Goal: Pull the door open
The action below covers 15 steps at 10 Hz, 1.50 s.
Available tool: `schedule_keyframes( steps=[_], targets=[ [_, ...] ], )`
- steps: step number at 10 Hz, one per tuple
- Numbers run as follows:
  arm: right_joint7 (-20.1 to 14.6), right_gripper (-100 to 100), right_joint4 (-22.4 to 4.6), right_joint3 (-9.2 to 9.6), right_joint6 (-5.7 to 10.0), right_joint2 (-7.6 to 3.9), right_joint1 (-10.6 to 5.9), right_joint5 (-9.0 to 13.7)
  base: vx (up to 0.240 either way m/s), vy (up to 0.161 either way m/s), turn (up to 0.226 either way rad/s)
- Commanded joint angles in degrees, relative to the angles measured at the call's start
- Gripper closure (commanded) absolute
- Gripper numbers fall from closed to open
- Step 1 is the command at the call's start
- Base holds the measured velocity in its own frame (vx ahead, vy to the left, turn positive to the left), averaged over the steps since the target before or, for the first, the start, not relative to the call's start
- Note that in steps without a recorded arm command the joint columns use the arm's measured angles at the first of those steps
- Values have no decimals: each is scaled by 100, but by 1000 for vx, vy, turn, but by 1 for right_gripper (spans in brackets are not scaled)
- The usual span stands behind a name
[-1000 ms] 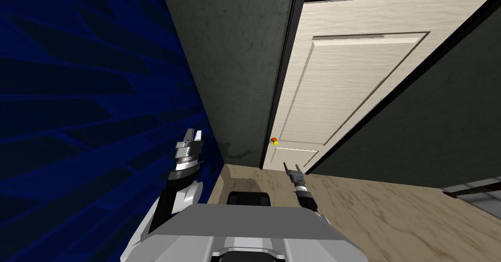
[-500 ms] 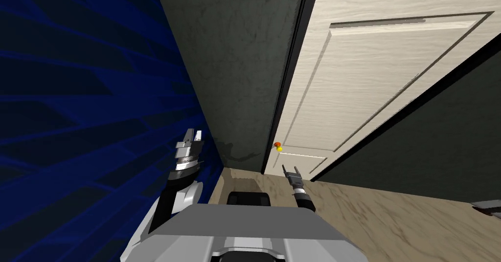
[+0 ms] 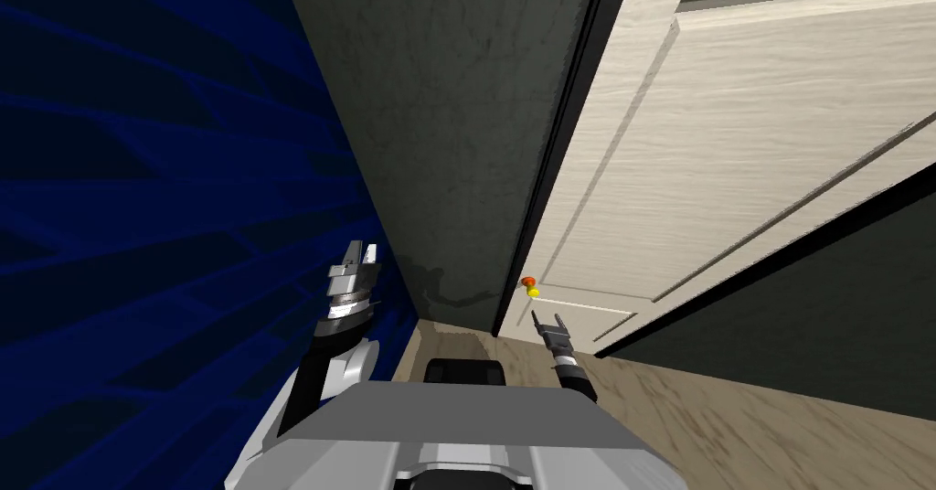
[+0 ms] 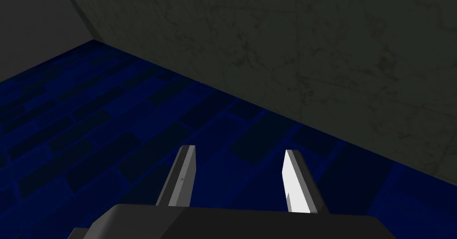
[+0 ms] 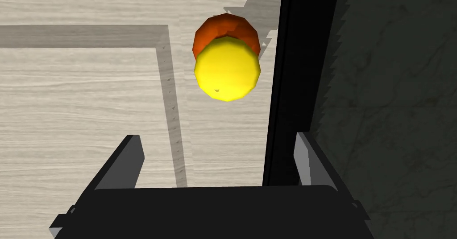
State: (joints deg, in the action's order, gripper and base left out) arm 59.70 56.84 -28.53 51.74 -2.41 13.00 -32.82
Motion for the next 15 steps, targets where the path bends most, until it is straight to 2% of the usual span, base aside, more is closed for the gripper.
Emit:
schedule_keyframes(
  steps=[1,4,6,7,8,13,15],
  targets=[
    [-25,-100,-94,-72,32,-100,-15,55,188,38,100],
    [-46,-100,-261,-203,98,-191,-40,156,193,10,89],
    [-60,-100,-368,-287,140,-203,-56,220,182,-17,78],
    [-43,-100,-353,-262,138,-199,-57,200,82,-15,22],
    [-43,100,-353,-262,138,-199,-57,200,-11,2,-17],
    [-43,100,-353,-262,138,-199,-57,200,-15,2,1],
    [-290,100,-373,-211,120,-216,-65,275,-16,-6,25]
  ],
)
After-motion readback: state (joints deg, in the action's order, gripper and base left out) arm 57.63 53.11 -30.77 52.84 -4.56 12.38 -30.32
